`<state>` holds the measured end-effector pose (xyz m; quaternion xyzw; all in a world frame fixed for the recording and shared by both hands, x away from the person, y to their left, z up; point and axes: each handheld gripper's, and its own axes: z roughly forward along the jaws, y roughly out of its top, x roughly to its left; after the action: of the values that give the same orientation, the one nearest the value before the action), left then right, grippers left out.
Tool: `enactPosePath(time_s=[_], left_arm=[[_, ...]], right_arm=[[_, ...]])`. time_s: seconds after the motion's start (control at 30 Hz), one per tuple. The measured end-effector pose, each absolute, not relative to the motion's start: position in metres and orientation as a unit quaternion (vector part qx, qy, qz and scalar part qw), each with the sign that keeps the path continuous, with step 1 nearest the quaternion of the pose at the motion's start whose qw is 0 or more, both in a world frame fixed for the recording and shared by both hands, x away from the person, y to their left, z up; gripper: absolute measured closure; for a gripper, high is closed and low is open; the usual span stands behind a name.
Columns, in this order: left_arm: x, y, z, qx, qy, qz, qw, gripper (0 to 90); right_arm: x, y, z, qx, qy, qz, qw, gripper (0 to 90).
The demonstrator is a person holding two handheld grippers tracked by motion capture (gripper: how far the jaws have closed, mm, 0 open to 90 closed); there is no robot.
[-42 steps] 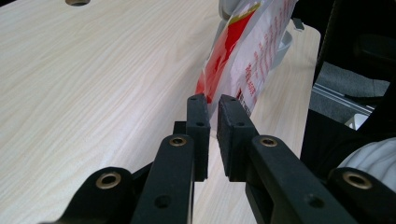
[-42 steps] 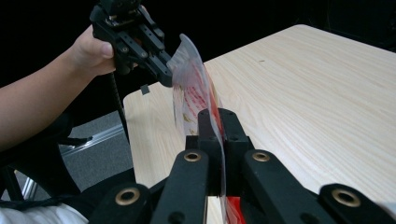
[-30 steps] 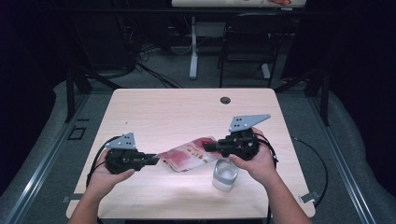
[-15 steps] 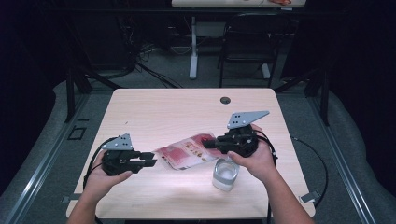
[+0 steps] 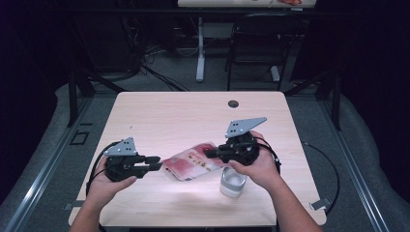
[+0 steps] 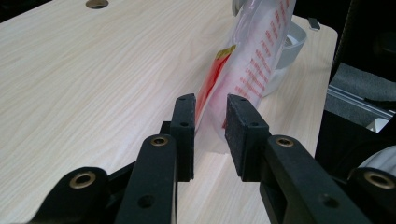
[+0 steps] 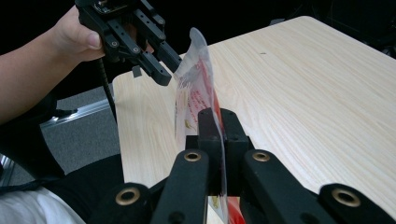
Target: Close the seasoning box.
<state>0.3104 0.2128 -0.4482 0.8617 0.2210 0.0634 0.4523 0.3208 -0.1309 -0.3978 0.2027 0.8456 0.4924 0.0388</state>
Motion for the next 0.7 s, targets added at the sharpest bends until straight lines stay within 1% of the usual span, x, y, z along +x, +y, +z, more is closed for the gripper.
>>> enactPosePath(time_s=[0.07, 0.3, 0.7], left_arm=[[0.31, 0.21, -0.45, 0.864, 0.218, 0.063, 0.45, 74.2], [0.31, 0.204, -0.455, 0.874, 0.212, 0.07, 0.432, 82.5], [0.311, 0.203, -0.463, 0.881, 0.211, 0.07, 0.417, 85.3]], right_arm=[[0.321, -0.128, -0.399, 0.2, 0.849, 0.488, 0.038, 90.0], [0.321, -0.123, -0.401, 0.199, 0.854, 0.48, 0.04, 90.0], [0.325, -0.115, -0.401, 0.2, 0.856, 0.476, 0.041, 90.0]])
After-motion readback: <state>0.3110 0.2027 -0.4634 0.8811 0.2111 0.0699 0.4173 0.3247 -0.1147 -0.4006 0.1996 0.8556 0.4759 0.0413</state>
